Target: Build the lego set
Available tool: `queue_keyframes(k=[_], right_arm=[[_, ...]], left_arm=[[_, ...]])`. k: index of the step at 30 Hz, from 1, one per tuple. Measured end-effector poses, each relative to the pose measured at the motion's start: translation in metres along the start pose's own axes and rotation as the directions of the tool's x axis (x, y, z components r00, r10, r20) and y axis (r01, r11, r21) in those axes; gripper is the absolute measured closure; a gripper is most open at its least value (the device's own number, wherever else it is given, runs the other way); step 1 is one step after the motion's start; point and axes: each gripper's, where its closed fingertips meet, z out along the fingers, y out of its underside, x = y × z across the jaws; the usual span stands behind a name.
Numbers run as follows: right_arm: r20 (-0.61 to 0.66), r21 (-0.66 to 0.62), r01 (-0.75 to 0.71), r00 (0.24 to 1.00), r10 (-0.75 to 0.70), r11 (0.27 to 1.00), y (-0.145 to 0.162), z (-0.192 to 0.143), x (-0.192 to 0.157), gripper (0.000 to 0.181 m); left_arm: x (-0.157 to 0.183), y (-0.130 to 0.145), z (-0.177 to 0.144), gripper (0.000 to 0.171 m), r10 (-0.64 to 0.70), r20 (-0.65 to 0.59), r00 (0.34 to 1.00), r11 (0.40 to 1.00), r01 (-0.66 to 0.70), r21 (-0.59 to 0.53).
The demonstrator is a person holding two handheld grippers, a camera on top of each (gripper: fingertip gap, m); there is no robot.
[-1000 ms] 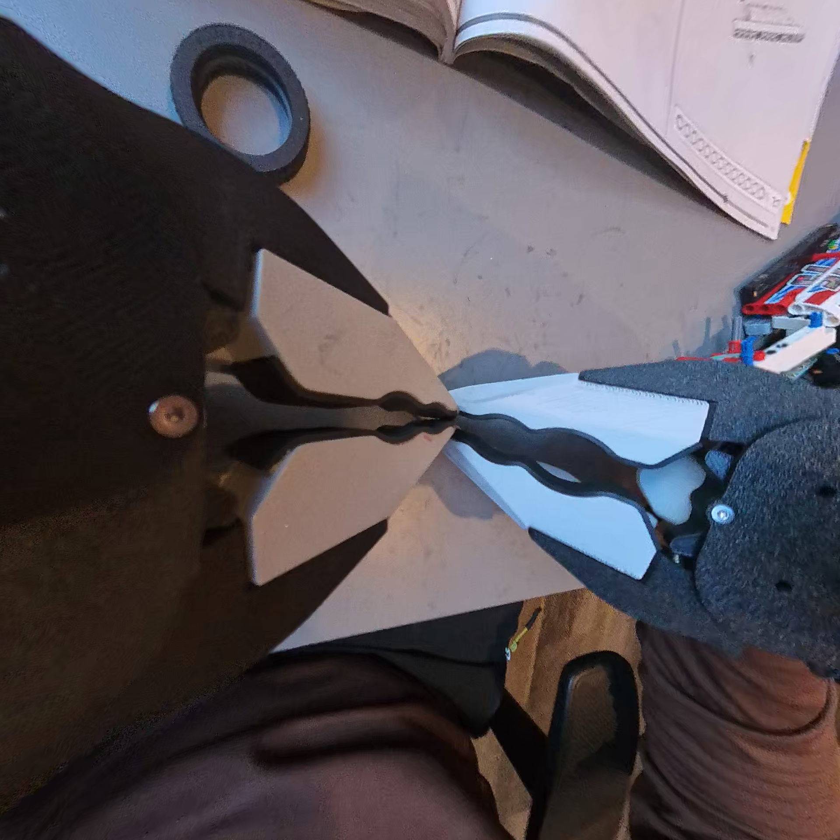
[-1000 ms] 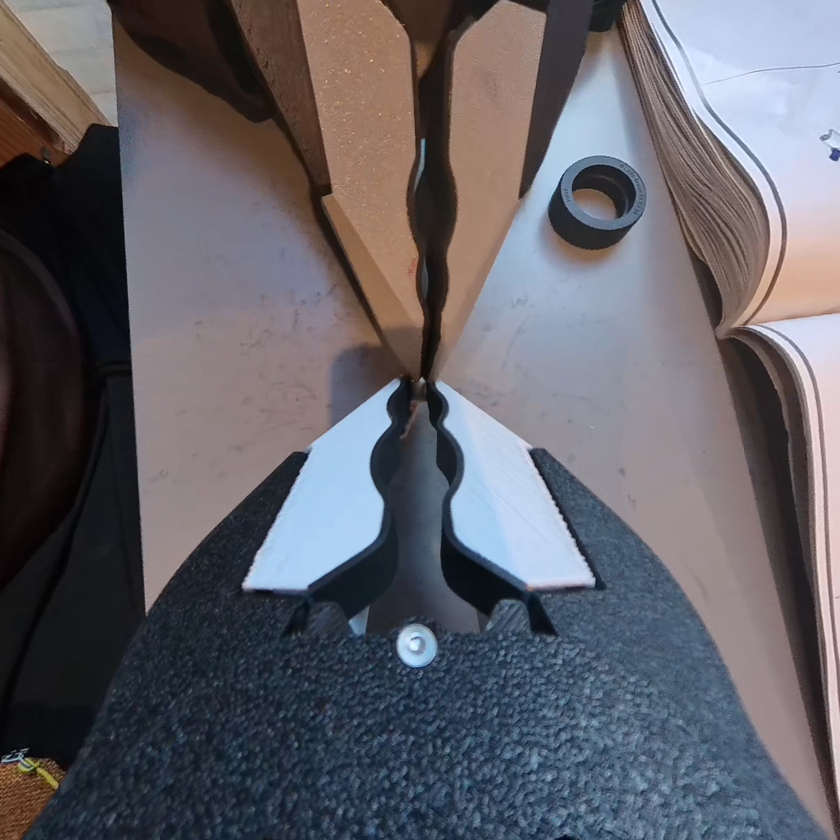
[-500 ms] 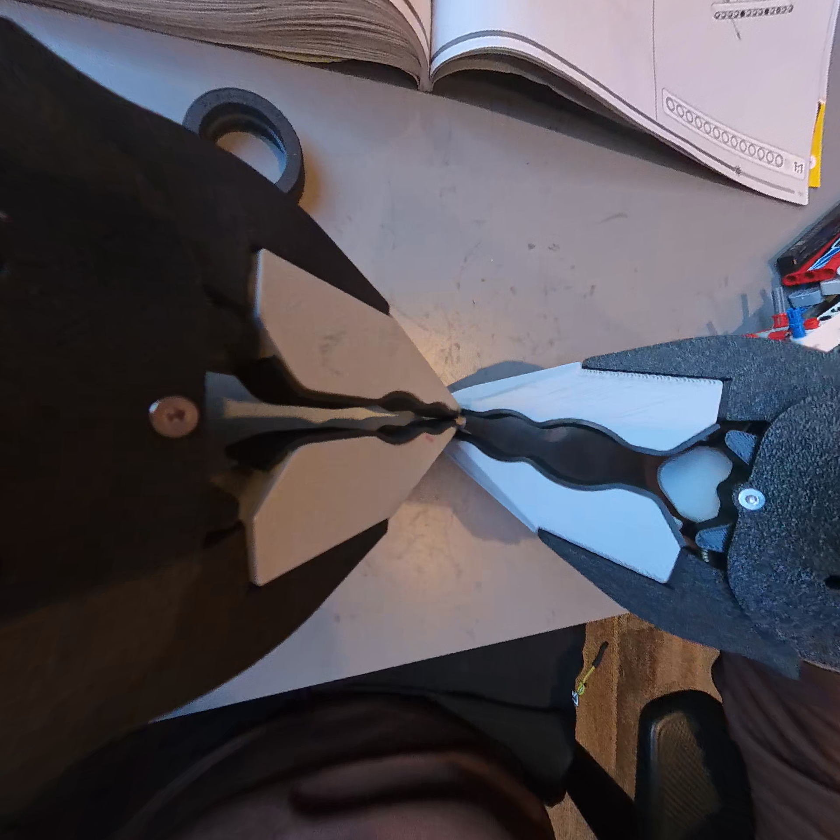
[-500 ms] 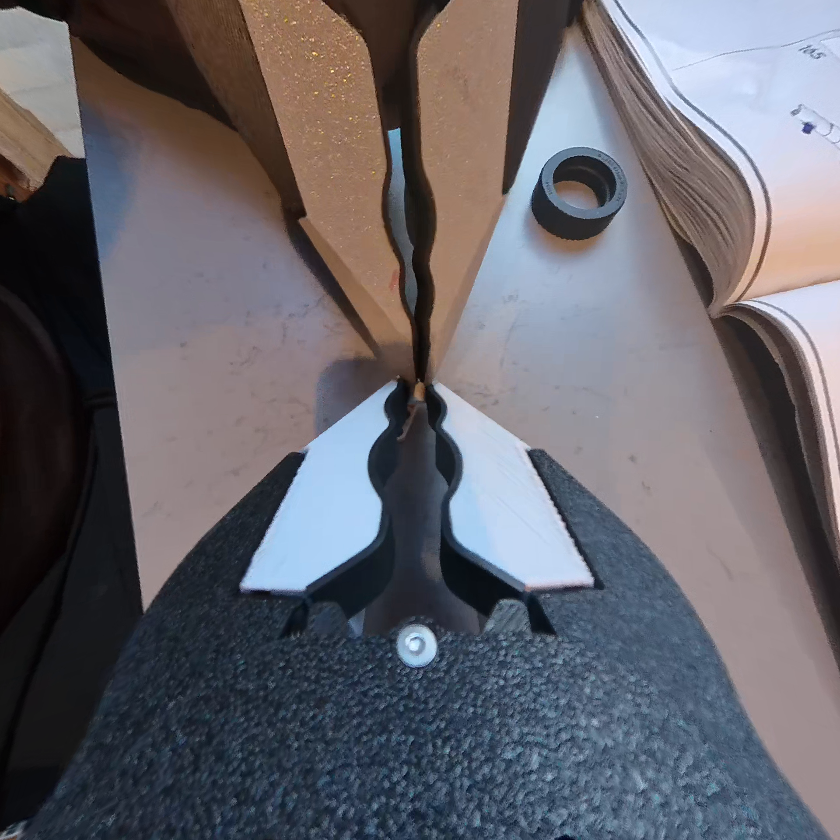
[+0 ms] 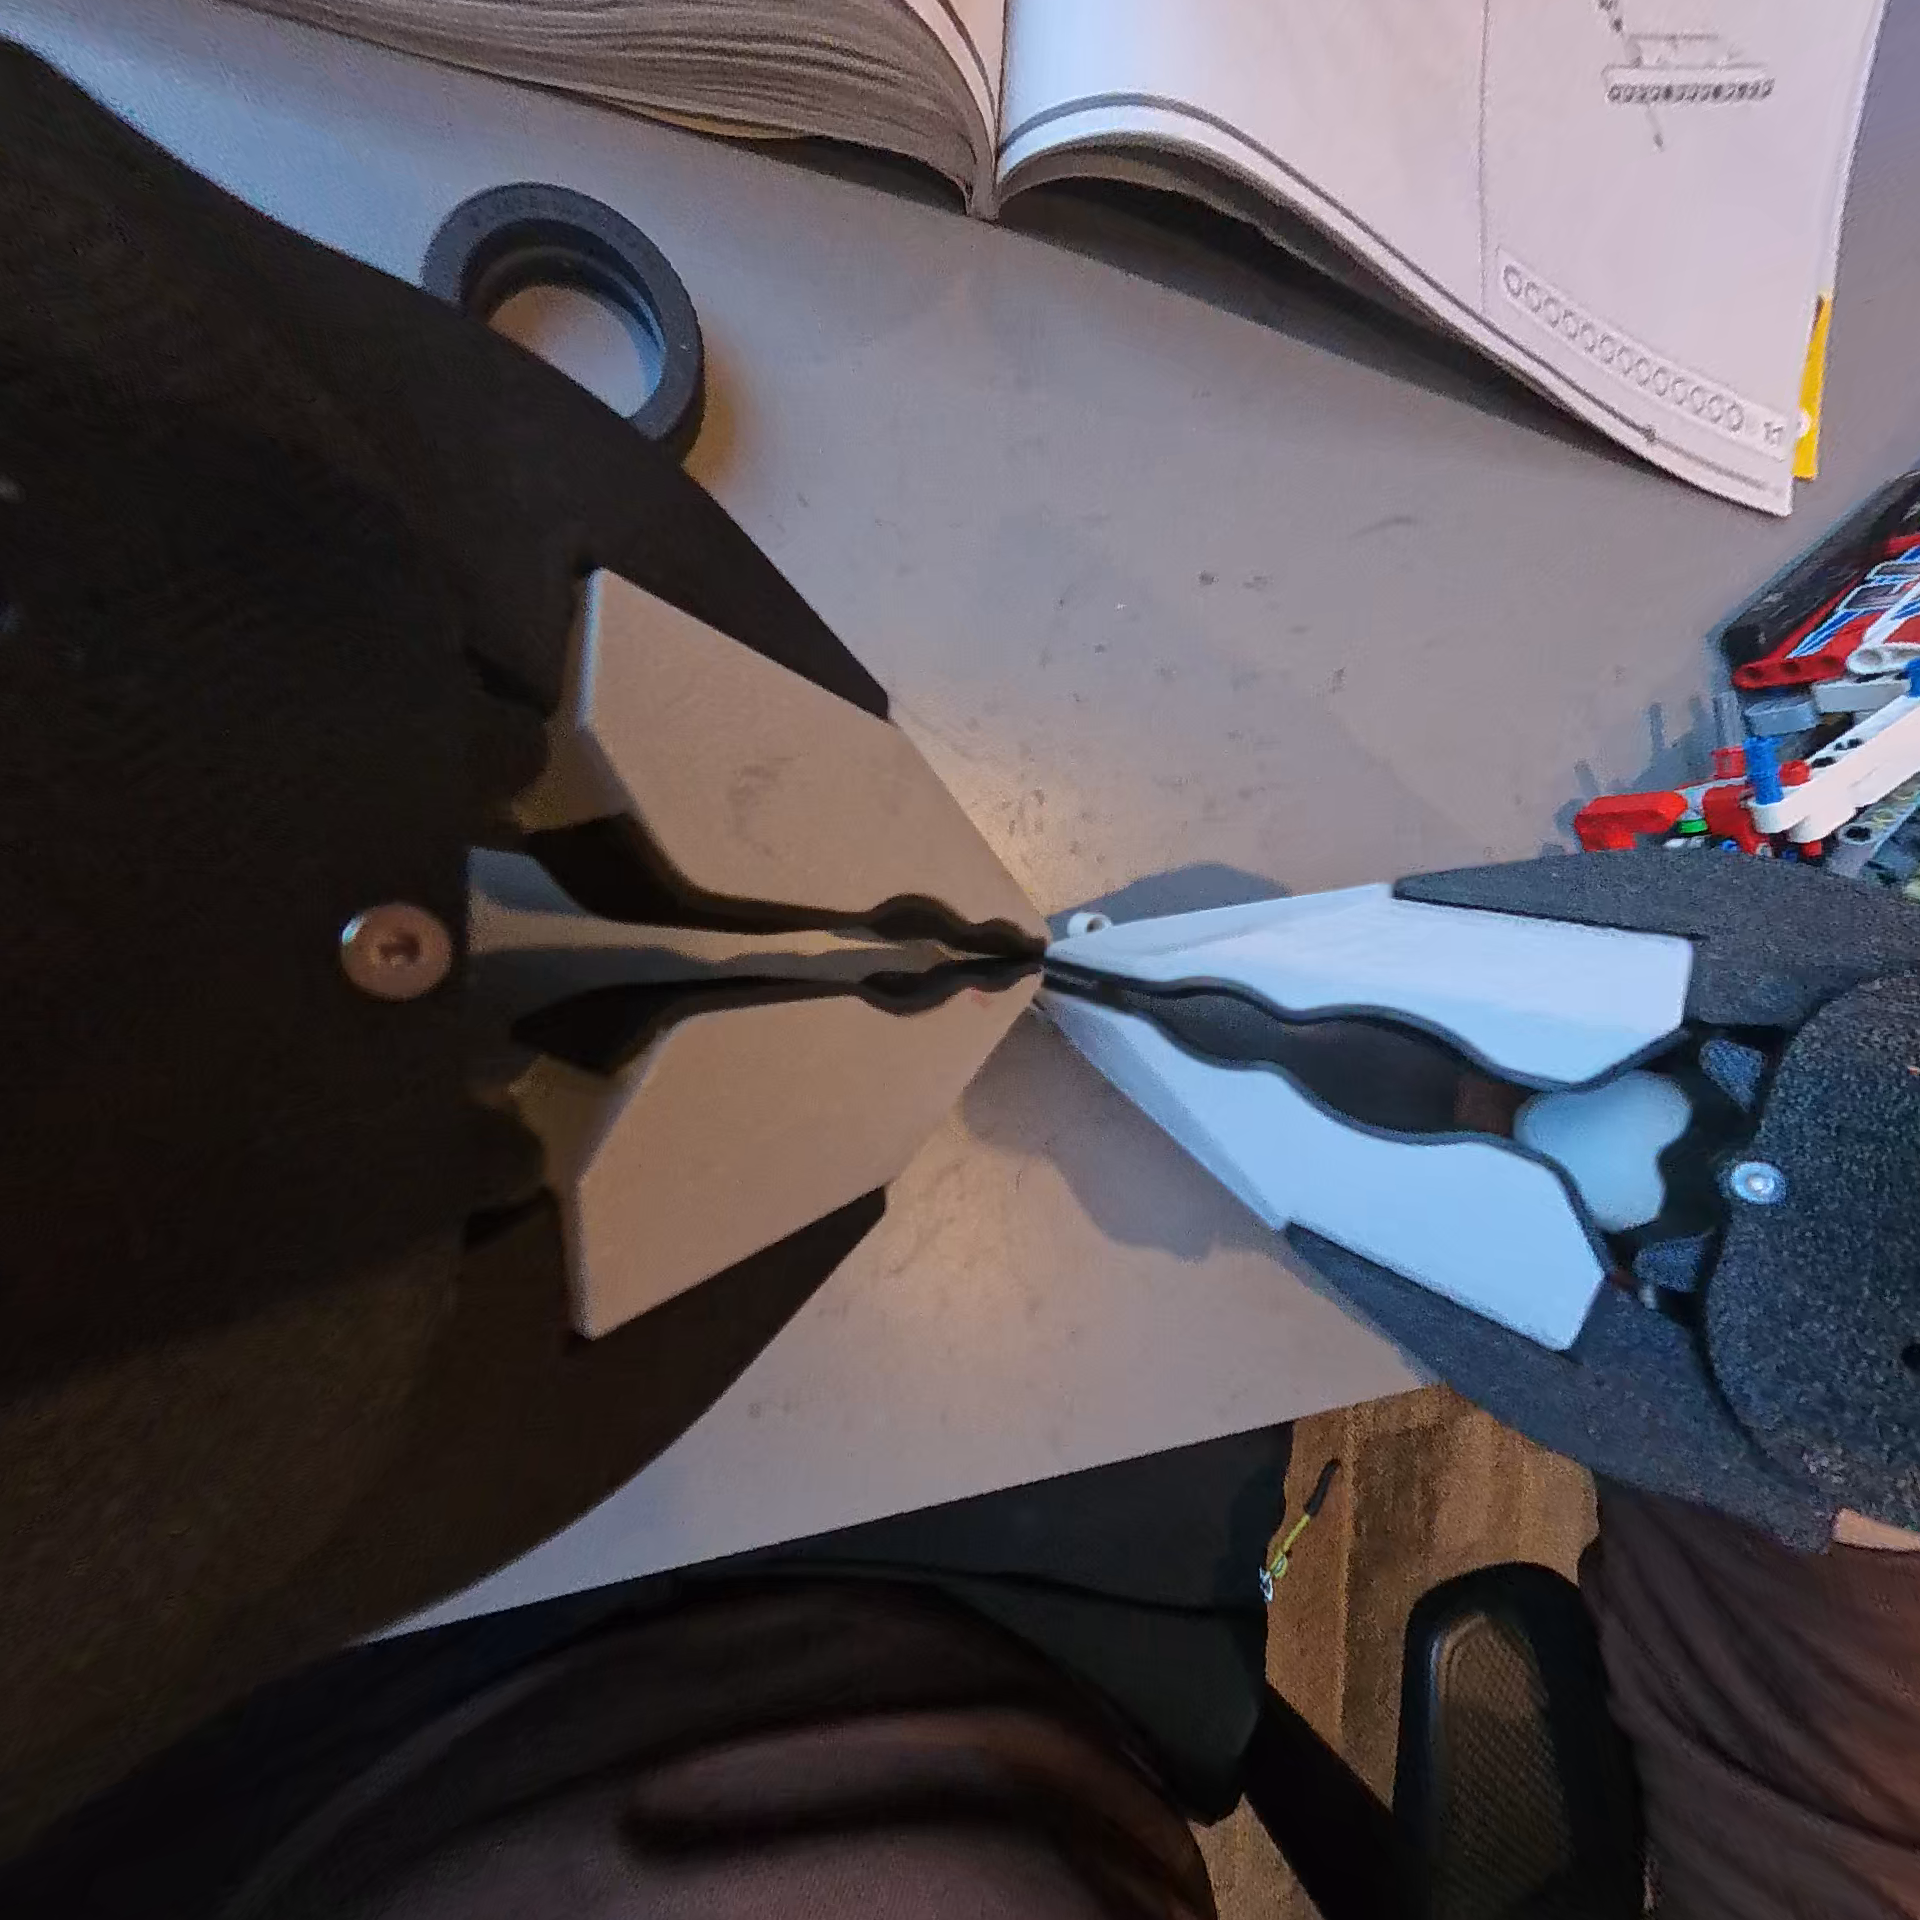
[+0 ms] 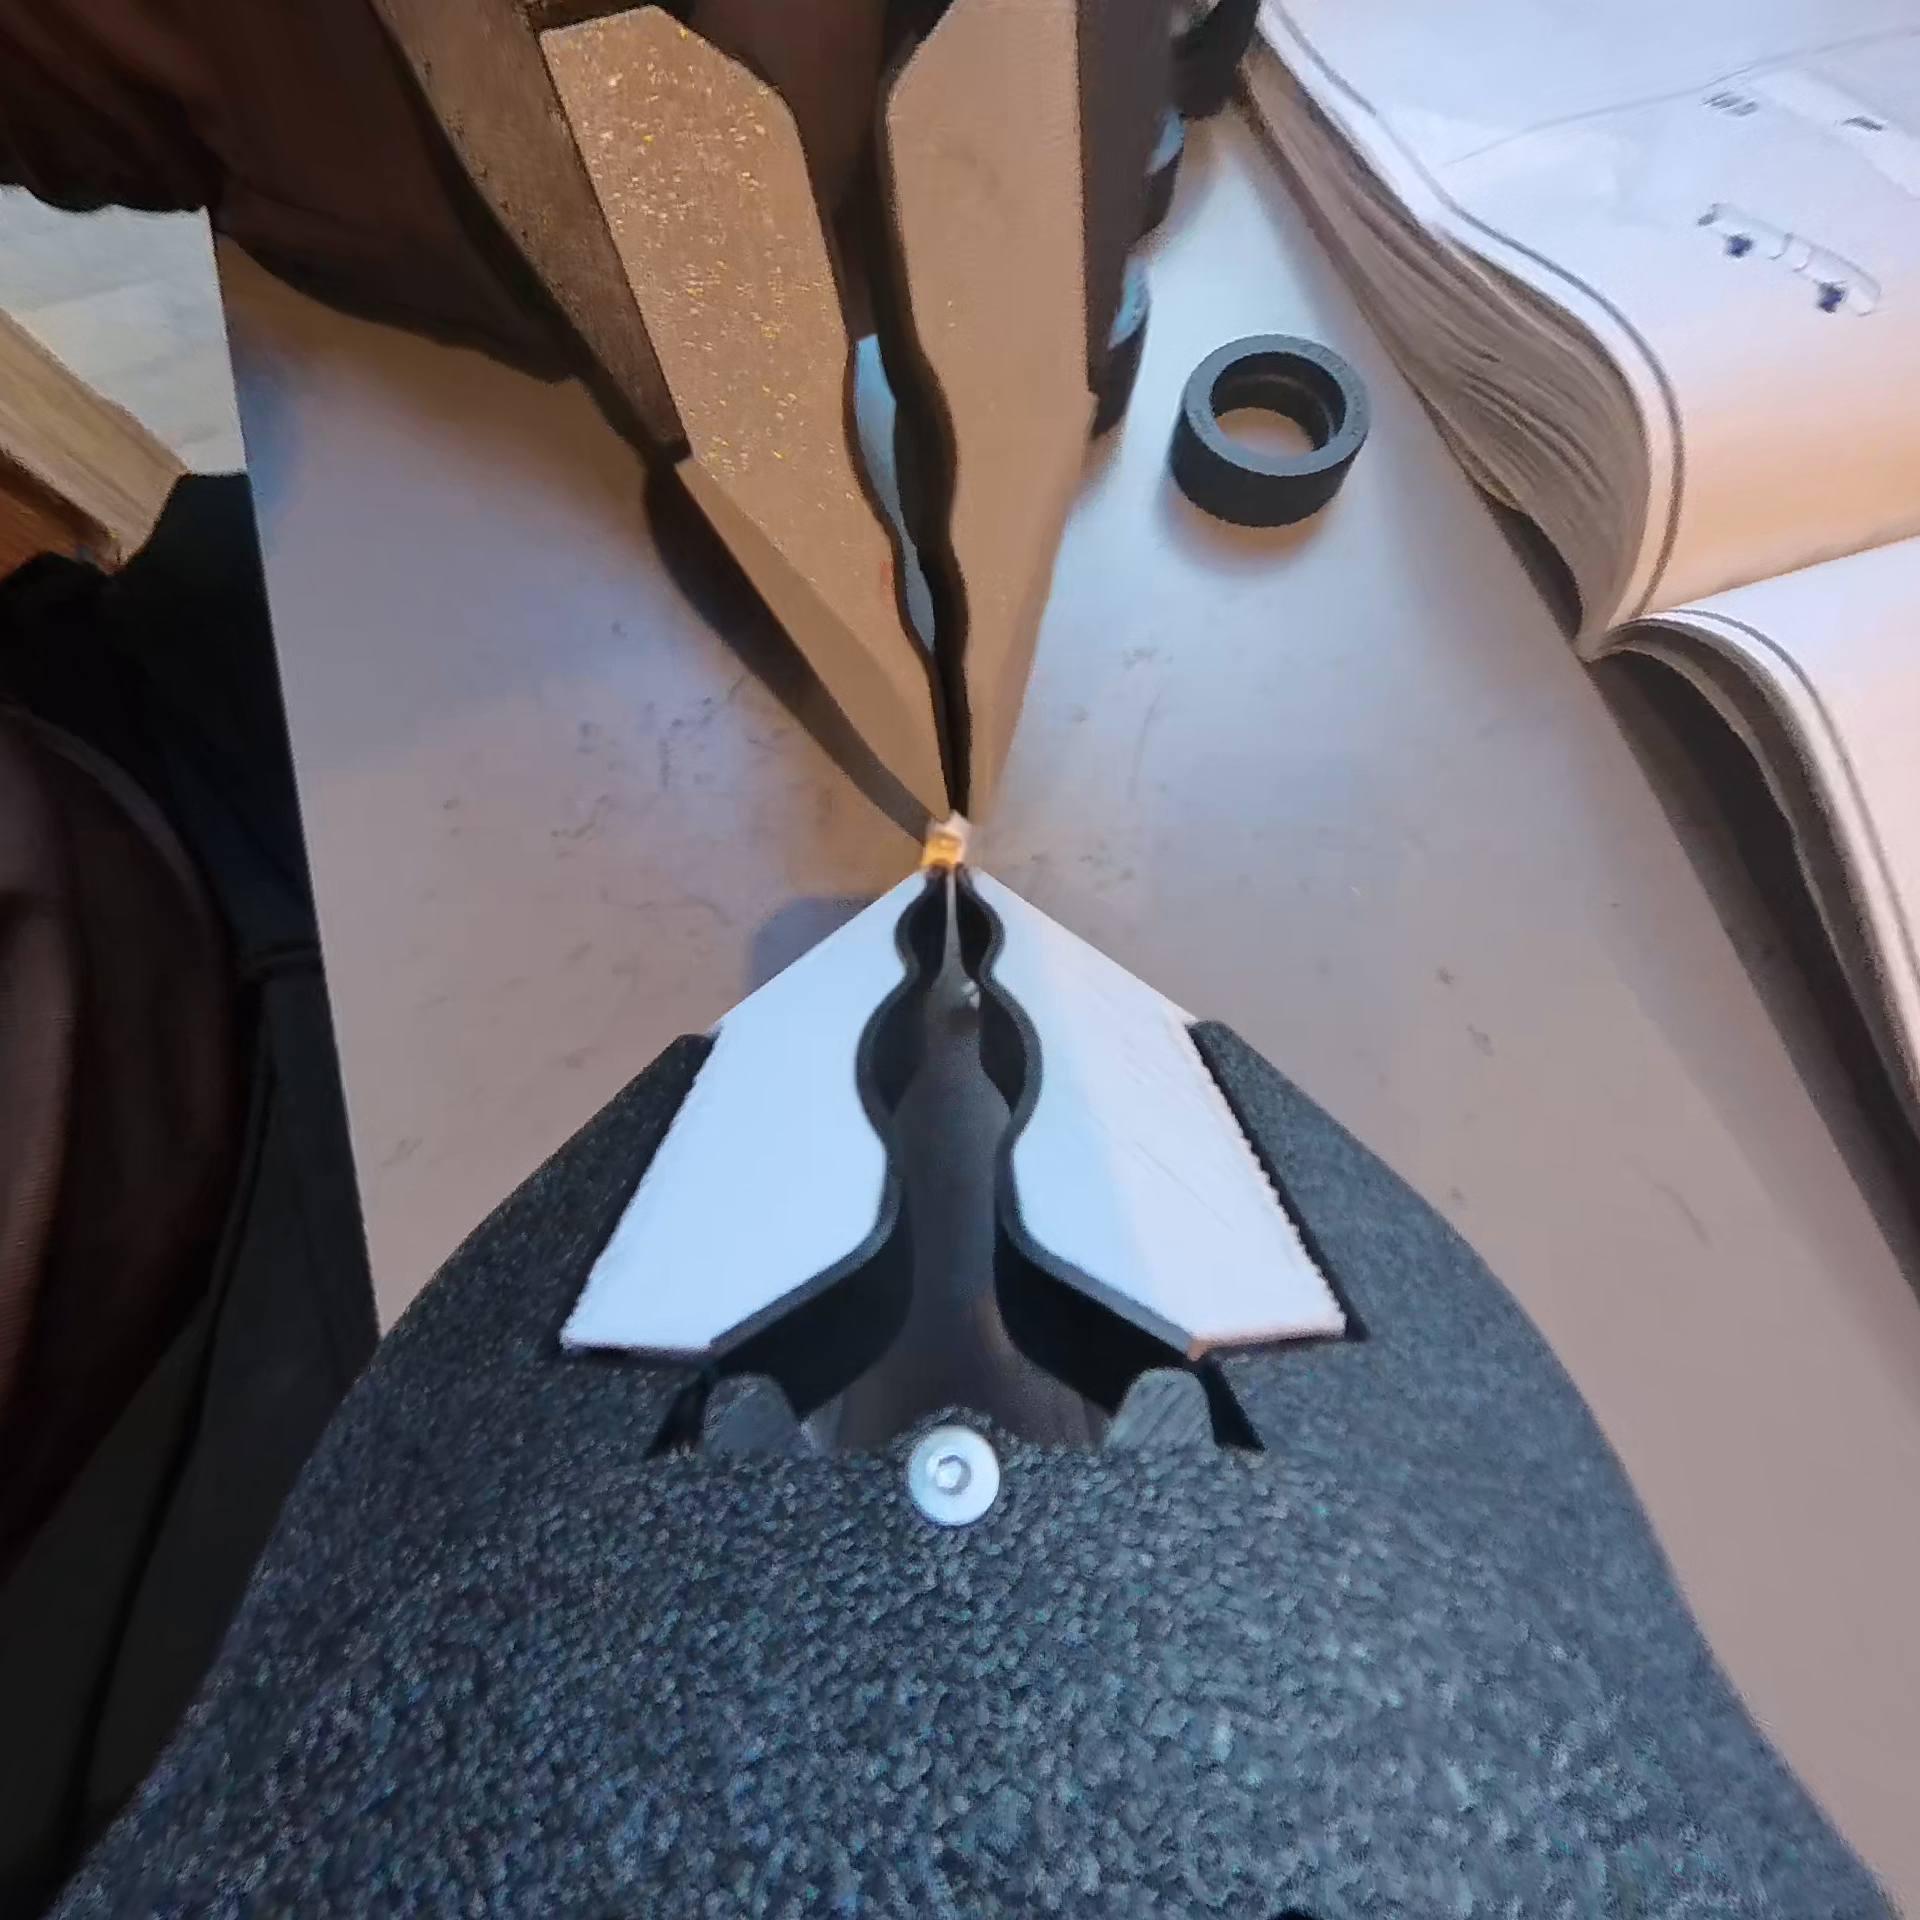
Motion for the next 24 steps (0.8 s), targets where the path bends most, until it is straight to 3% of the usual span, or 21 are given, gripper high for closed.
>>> queue_keyframes(k=[4, 7, 11, 14, 17, 24], right_arm=[[-0.03, 0.087, -0.11, 0.993, 0.113, 0.99, -0.006, -0.027, 0.009, 0.165], [-0.06, 0.178, -0.202, 0.975, 0.216, 0.963, -0.005, -0.055, 0.012, 0.161], [-0.061, 0.242, -0.272, 0.954, 0.294, 0.931, 0.0, -0.074, 0.004, 0.156], [-0.095, 0.228, -0.273, 0.949, 0.3, 0.935, 0.009, -0.074, 0.0, 0.157], [-0.107, 0.198, -0.263, 0.952, 0.287, 0.944, 0.016, -0.068, -0.006, 0.157], [-0.26, 0.028, -0.169, 0.95, 0.17, 0.985, 0.04, -0.051, 0.005, 0.157]], left_arm=[[0.0, -0.009, -0.019, 0.171, 0.046, 0.027, 0.999, 0.998, -0.048, 0.05], [-0.009, -0.003, -0.025, 0.165, 0.085, 0.077, 0.993, 0.996, -0.086, 0.006], [-0.008, 0.009, -0.013, 0.158, 0.068, 0.031, 0.997, 0.996, -0.066, -0.061], [-0.006, 0.031, -0.001, 0.163, 0.107, 0.034, 0.994, 0.976, -0.098, -0.194], [0.007, 0.032, 0.001, 0.166, 0.087, 0.013, 0.996, 0.976, -0.083, -0.201], [0.017, 0.049, -0.017, 0.166, 0.012, 0.11, 0.994, 0.972, 0.015, -0.236]])
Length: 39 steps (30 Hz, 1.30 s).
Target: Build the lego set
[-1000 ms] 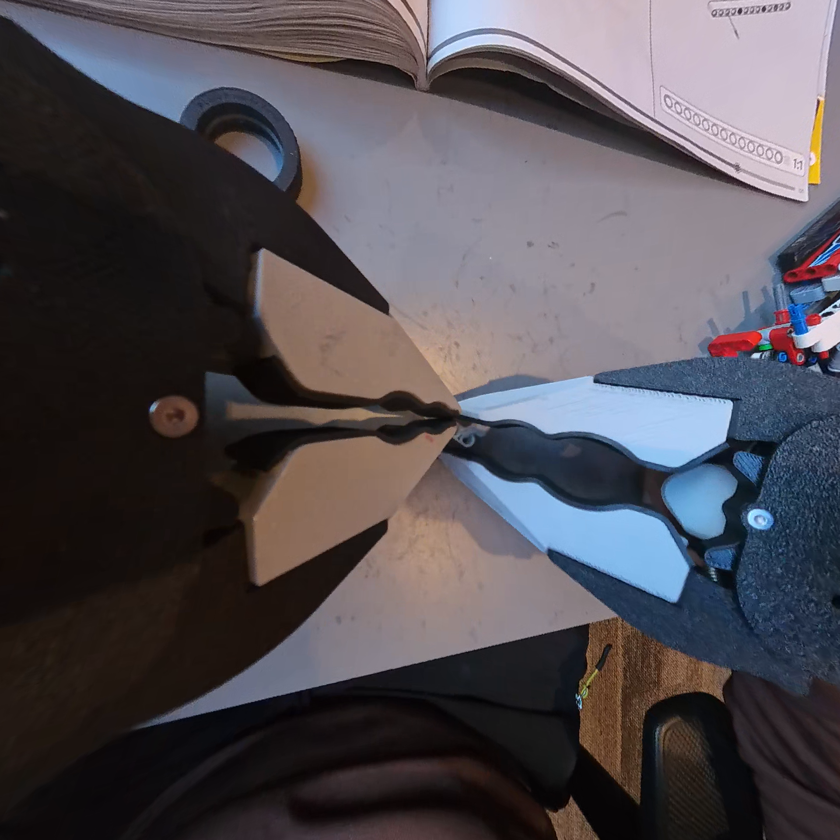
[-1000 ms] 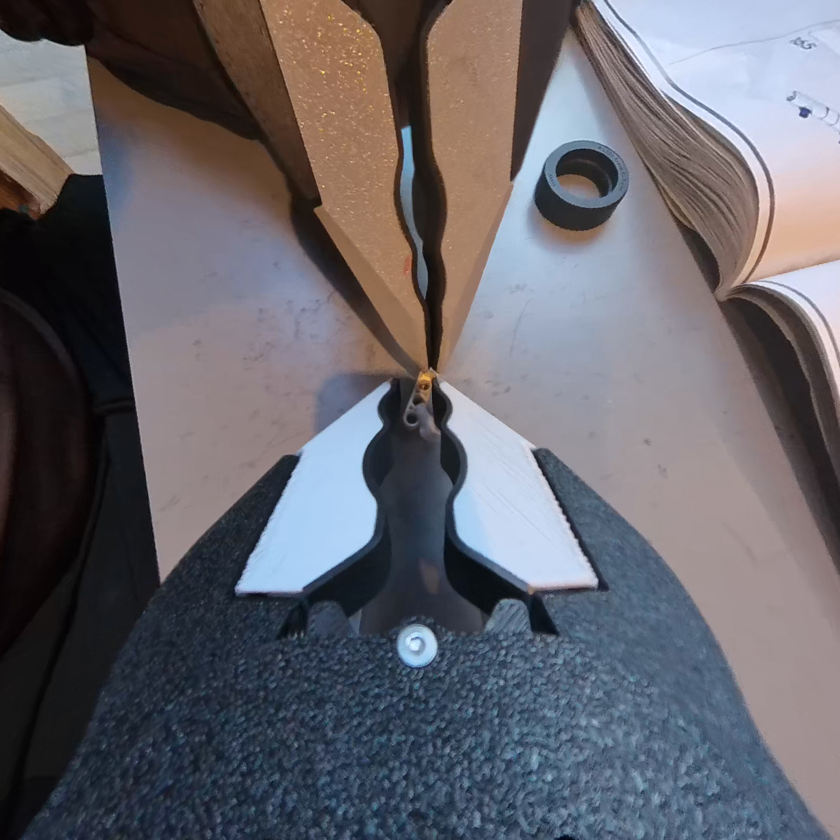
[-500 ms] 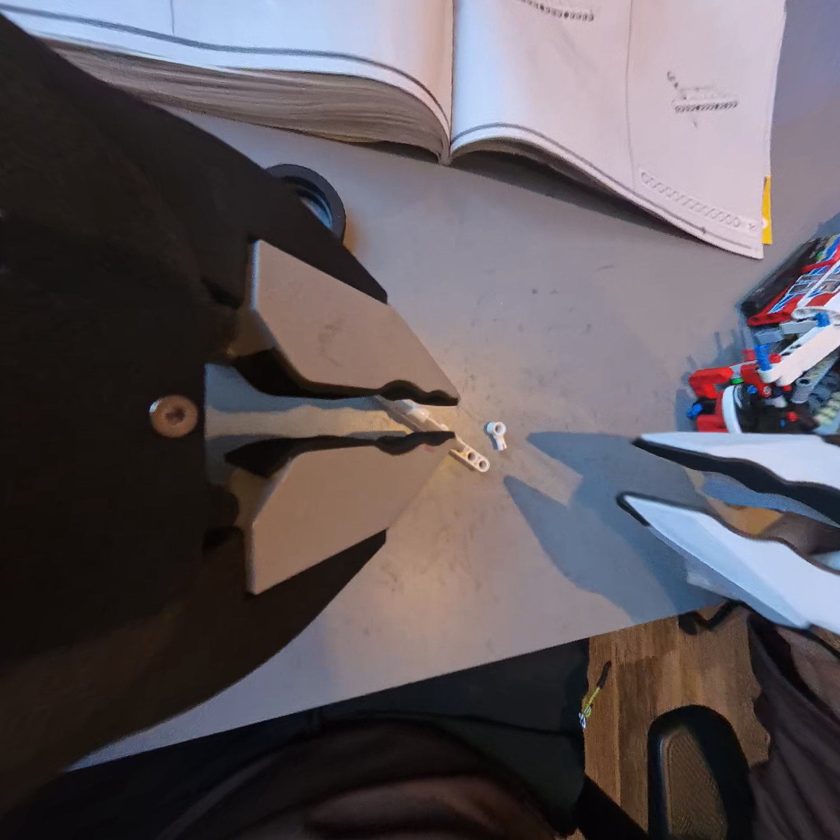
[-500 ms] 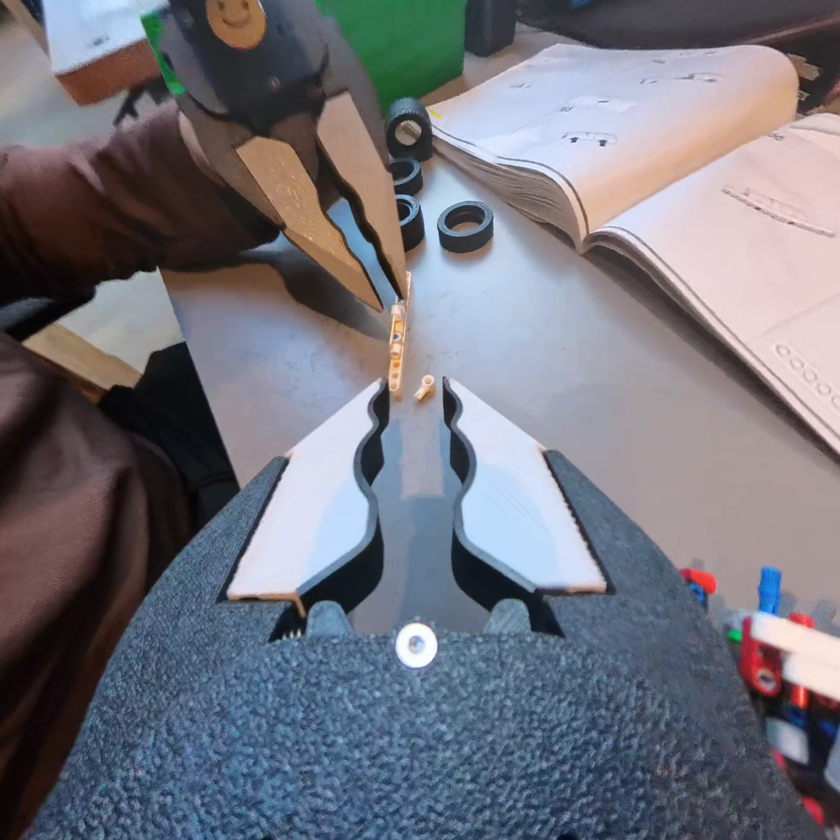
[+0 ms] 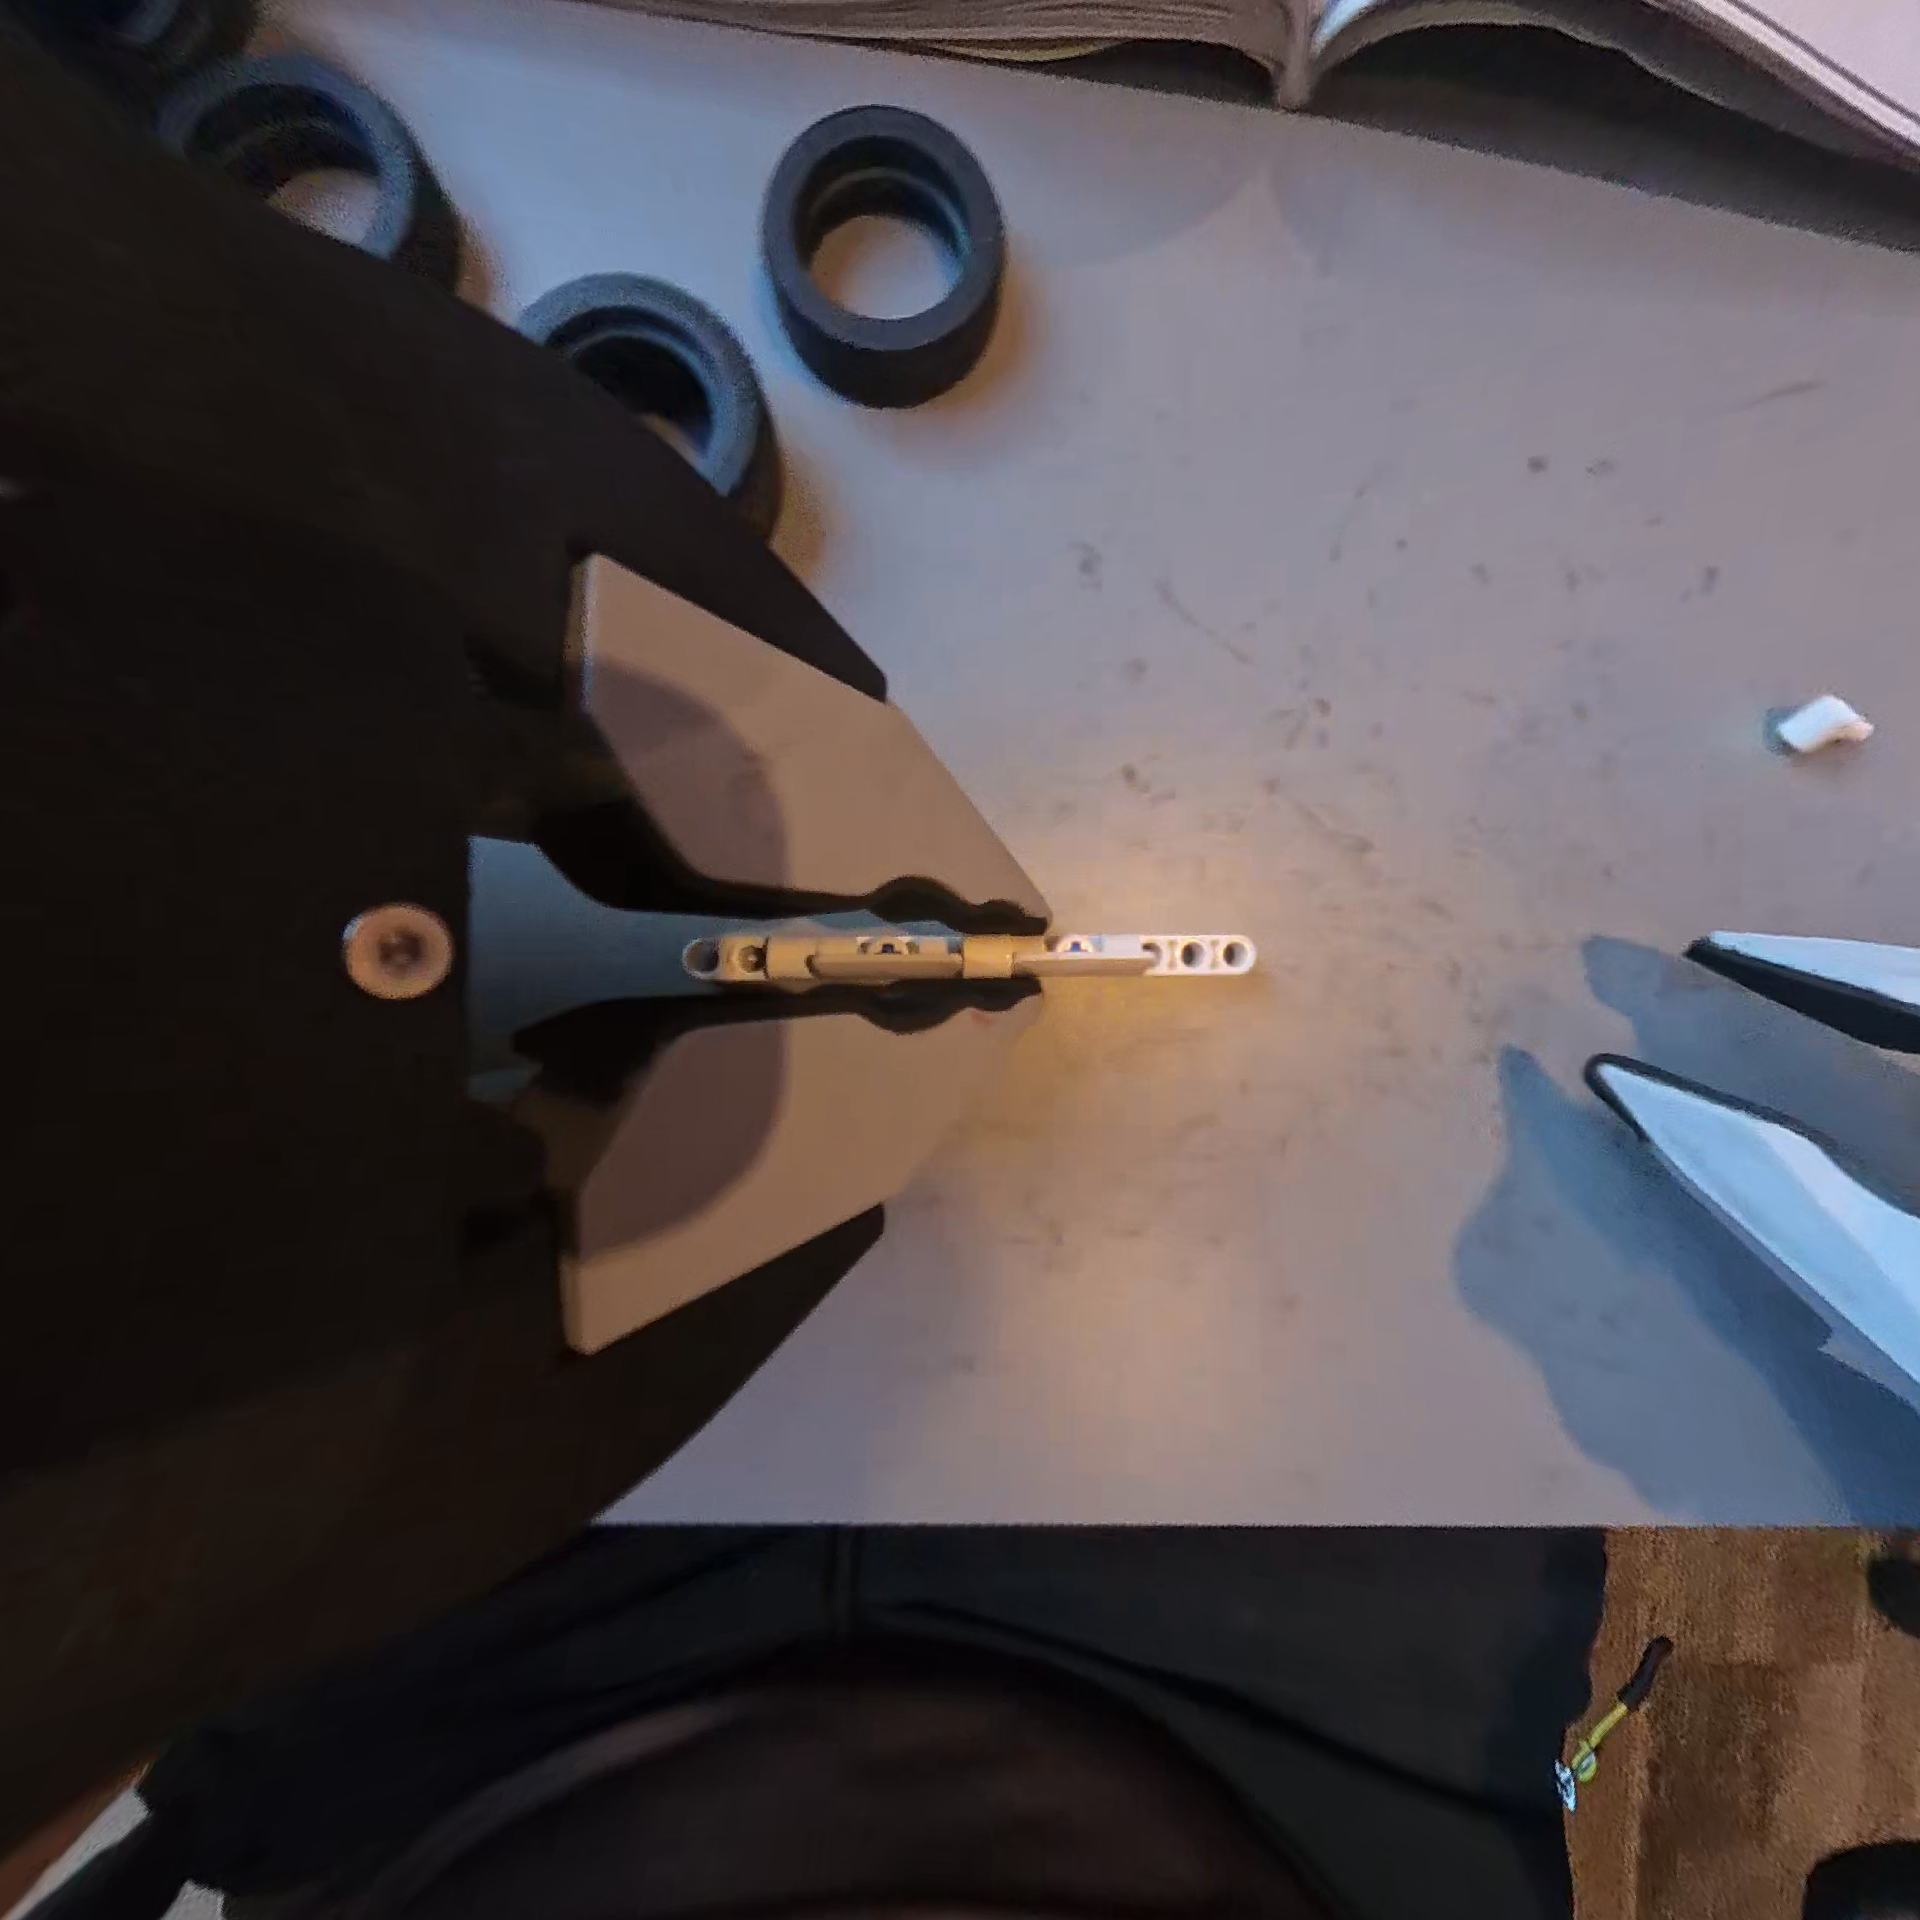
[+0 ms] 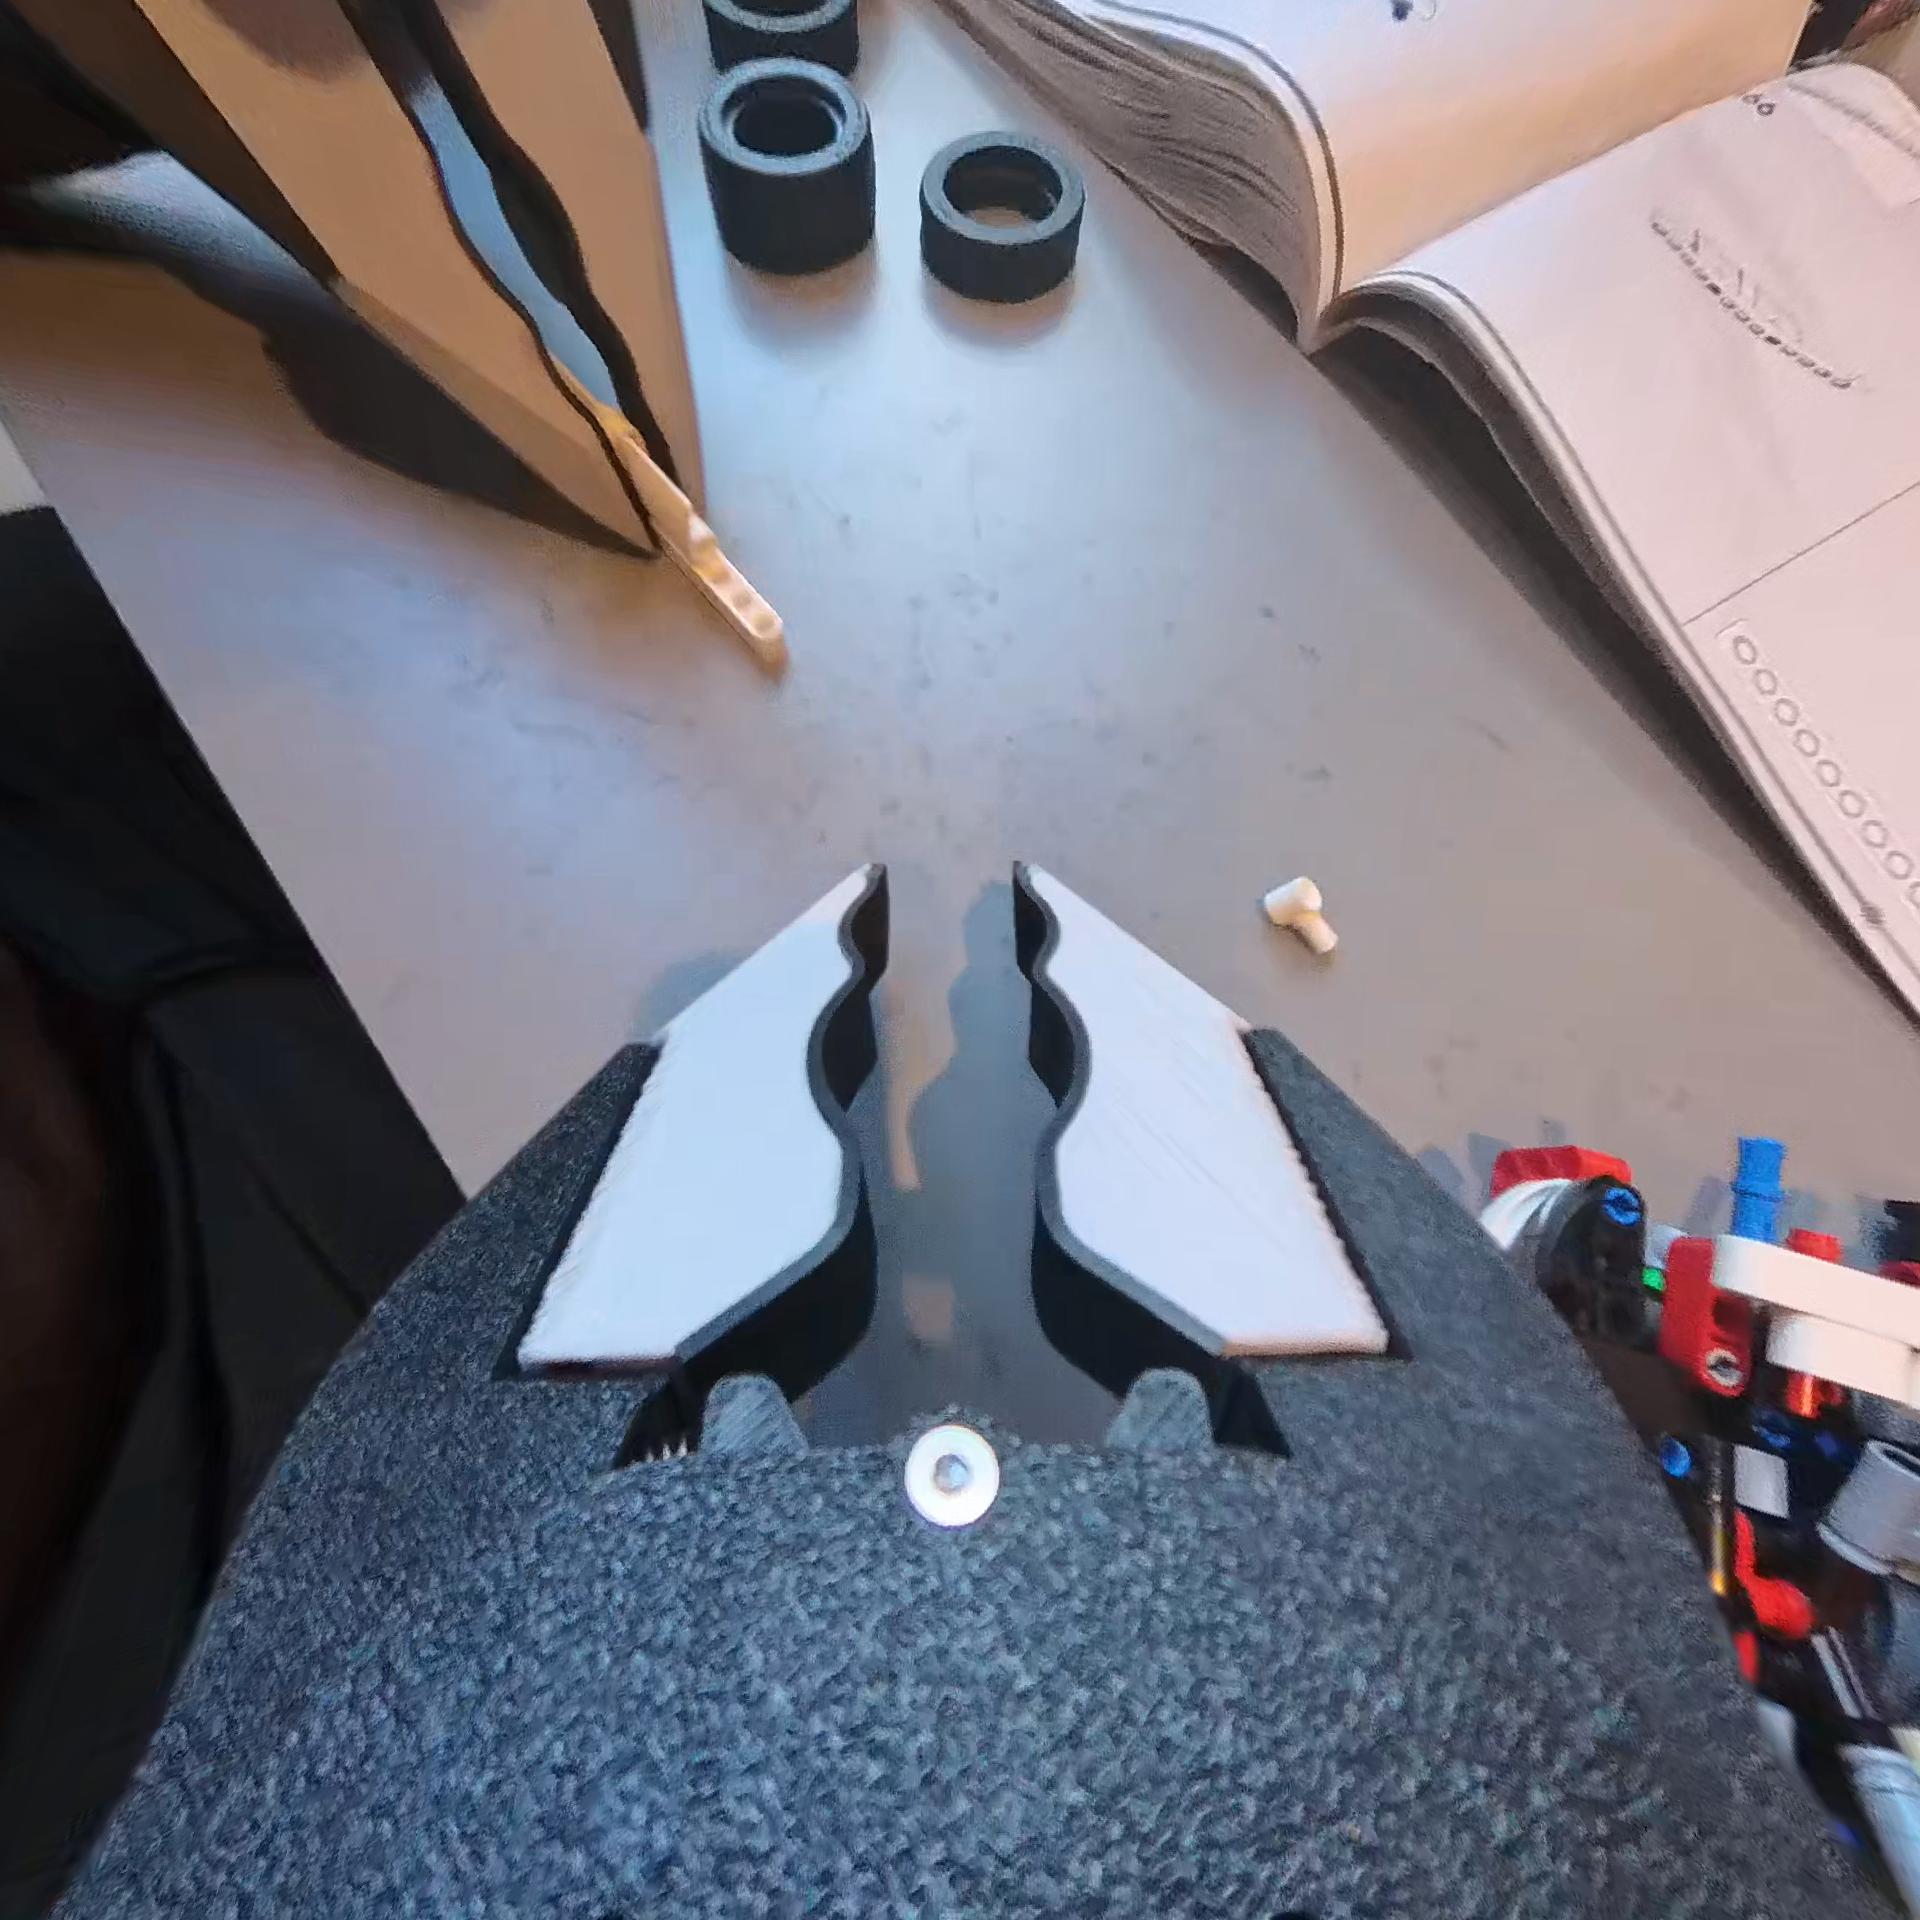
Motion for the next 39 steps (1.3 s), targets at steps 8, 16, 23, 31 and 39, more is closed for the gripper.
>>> queue_keyframes(k=[8, 16, 23, 31, 39], right_arm=[[0.005, 0.066, -0.042, 0.999, 0.041, 0.997, -0.007, -0.011, 0.003, 0.156], [-0.017, 0.099, 0.032, 0.999, -0.03, 0.995, -0.016, -0.001, -0.009, 0.156], [-0.038, 0.167, 0.073, 0.997, -0.067, 0.983, -0.029, 0.0, -0.009, 0.157], [-0.041, 0.146, 0.064, 0.997, -0.059, 0.987, -0.03, 0.009, -0.004, 0.159], [0.001, 0.152, 0.074, 0.997, -0.075, 0.986, -0.04, 0.021, -0.003, 0.16]], left_arm=[[0.011, 0.023, -0.02, 0.162, -0.102, 0.086, 0.991, 0.994, 0.099, 0.04], [0.043, 0.031, -0.061, 0.153, -0.222, 0.107, 0.969, 0.959, 0.197, 0.206], [0.074, 0.064, -0.079, 0.151, -0.219, 0.146, 0.965, 0.951, 0.178, 0.254], [0.072, 0.058, -0.086, 0.15, -0.209, 0.167, 0.964, 0.921, 0.136, 0.365], [0.043, 0.083, -0.145, 0.149, -0.39, 0.206, 0.897, 0.843, 0.258, 0.472]])
